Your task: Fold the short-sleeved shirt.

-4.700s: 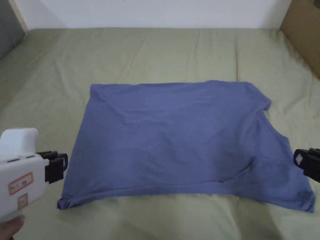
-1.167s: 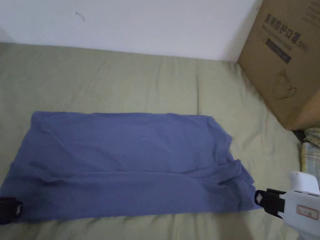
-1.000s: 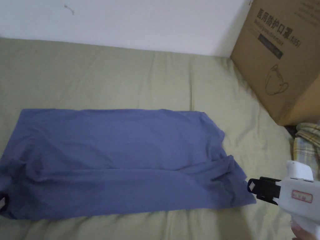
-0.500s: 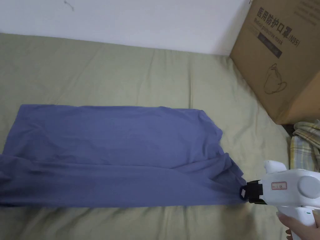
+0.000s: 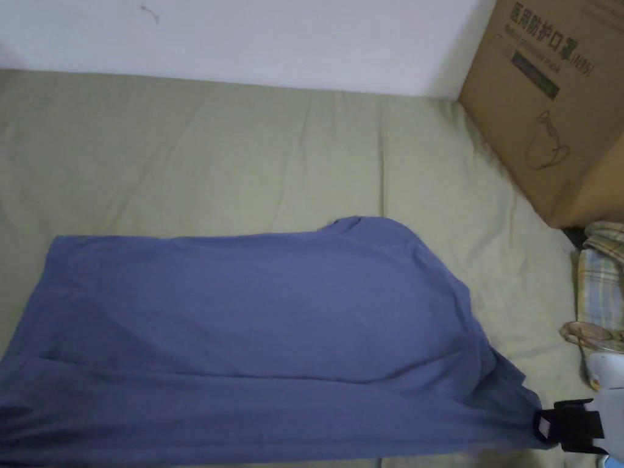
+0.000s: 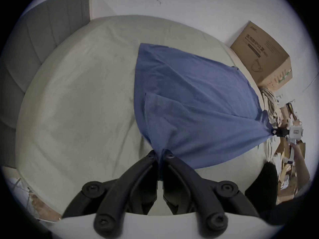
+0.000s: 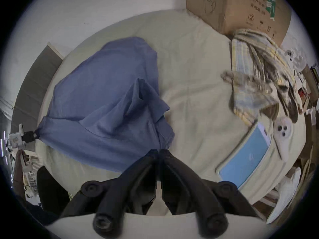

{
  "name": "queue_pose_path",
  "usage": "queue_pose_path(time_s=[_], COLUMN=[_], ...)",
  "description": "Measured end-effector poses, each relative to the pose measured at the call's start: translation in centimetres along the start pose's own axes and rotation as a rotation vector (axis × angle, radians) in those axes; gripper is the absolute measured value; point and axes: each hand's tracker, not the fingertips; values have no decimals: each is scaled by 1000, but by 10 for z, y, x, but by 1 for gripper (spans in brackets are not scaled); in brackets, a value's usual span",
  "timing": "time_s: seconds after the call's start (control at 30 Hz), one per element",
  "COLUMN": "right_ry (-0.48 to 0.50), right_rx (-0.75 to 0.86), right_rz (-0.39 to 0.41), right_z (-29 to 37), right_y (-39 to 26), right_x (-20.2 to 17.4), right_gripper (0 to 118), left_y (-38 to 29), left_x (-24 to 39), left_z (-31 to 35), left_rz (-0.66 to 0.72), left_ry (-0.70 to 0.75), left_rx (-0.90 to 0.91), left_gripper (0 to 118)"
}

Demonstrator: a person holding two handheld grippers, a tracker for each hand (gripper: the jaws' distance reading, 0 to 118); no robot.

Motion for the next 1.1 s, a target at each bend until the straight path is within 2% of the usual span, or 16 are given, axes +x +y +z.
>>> queue_pose_path(time_s=[0.1, 0.13, 0.17, 0.2, 0.23, 0.27, 0.3, 0.53, 0.57, 0.6, 0.63, 0.67, 0.7, 0.77, 0.9, 1.1], right_ry=[16, 20, 2, -44, -86, -126, -146, -133, -121, -96, -66, -30, -29, -37, 21, -10], right_rx=[-28, -10, 19, 34, 42, 50, 58, 248, 251, 268, 297, 342, 375, 394, 408, 367], right_rz=[-27, -22, 0, 22, 38, 50, 60, 142, 144, 157, 168, 178, 180, 206, 201, 246], right_z=[-8, -9, -11, -11, -9, -7, -5, 36, 39, 41, 44, 47, 42, 38, 32, 14], right_y=[-21, -26, -27, -28, -28, -28, -26, 6, 12, 17, 20, 23, 30, 42, 69, 87], right_x=[2, -2, -5, -11, -17, -24, -24, -77, -87, -96, -105, -114, -117, -131, -149, -160], right_gripper=[4, 4, 7, 20, 51, 79, 95, 97, 95, 86, 45, 17, 2, 0, 0, 0], left_y=[-18, -22, -24, -25, -25, -24, -24, 5, 11, 18, 22, 23, 30, 44, 97, 198], left_x=[0, 1, 2, 6, 8, 11, 14, 35, 41, 44, 47, 52, 56, 62, 50, -11], left_z=[-3, -4, -3, -1, 0, 1, 4, 35, 38, 41, 44, 45, 47, 50, 44, -43], left_rz=[-31, -14, 9, 5, 4, 2, 4, -2, -3, -8, -15, -27, -41, -64, -75, 34], left_ry=[9, 9, -4, 8, 18, 17, 13, 54, 72, 66, 58, 56, 51, 43, 34, 48], left_rx=[4, 40, 65, 63, 71, 72, 80, 244, 250, 243, 243, 265, 273, 296, 302, 156], left_gripper=[3, 8, 23, 49, 89, 112, 118, 114, 110, 97, 53, 22, 6, 0, 0, 0])
